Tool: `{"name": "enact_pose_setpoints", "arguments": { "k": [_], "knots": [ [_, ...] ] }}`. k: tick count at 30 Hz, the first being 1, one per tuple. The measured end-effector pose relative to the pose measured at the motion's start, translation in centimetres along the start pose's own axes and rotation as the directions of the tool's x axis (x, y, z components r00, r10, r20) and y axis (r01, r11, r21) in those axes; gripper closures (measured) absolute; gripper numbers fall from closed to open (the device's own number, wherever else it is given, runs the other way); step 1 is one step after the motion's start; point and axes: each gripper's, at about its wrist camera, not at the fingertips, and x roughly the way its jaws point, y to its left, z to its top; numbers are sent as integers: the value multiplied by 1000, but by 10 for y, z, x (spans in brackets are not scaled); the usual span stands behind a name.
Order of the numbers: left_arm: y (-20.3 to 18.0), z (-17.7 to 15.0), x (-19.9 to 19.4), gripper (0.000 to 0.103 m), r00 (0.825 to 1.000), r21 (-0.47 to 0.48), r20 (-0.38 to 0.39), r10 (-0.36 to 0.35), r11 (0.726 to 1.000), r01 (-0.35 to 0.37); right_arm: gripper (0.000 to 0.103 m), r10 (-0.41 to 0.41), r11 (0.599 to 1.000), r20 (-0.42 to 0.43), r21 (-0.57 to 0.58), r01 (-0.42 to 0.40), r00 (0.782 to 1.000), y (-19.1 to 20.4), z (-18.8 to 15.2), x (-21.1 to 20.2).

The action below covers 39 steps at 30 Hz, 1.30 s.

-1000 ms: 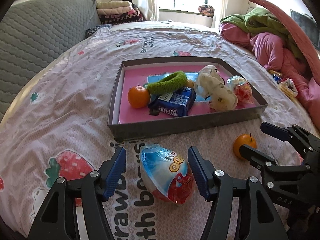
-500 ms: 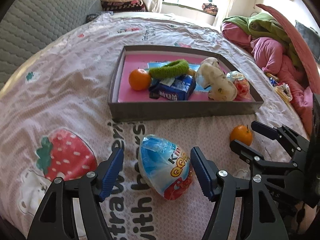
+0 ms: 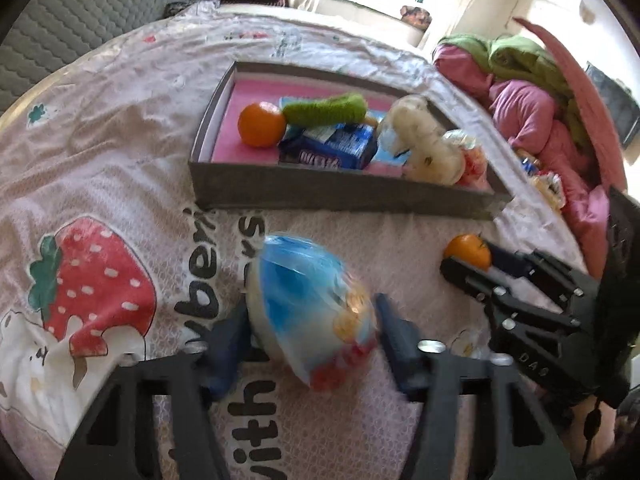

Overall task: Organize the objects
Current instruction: 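Close left tool on the blue chocolate egg while right tool closes on the orange, then carry the chocolate egg with left tool while right tool carries the orange over the tray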

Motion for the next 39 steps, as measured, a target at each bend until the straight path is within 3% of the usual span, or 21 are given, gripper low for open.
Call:
{"name": "enact_pose_setpoints", "arguments": {
  "k": [8,25,39],
  "knots": [
    [5,3,-2,47,999,-3,30,-25,1000,25,64,7,1000,11,6,-7,1000,0,1,-3],
    [-12,22,-29,47,987,83,156,26,996,-40,64,5,999,118,-47,0,993,10,17,-26],
    [-11,50,-37,47,976,86,209,57,993,-76,64,-5,999,207,-41,14,978,6,40,-38]
  ]
}}
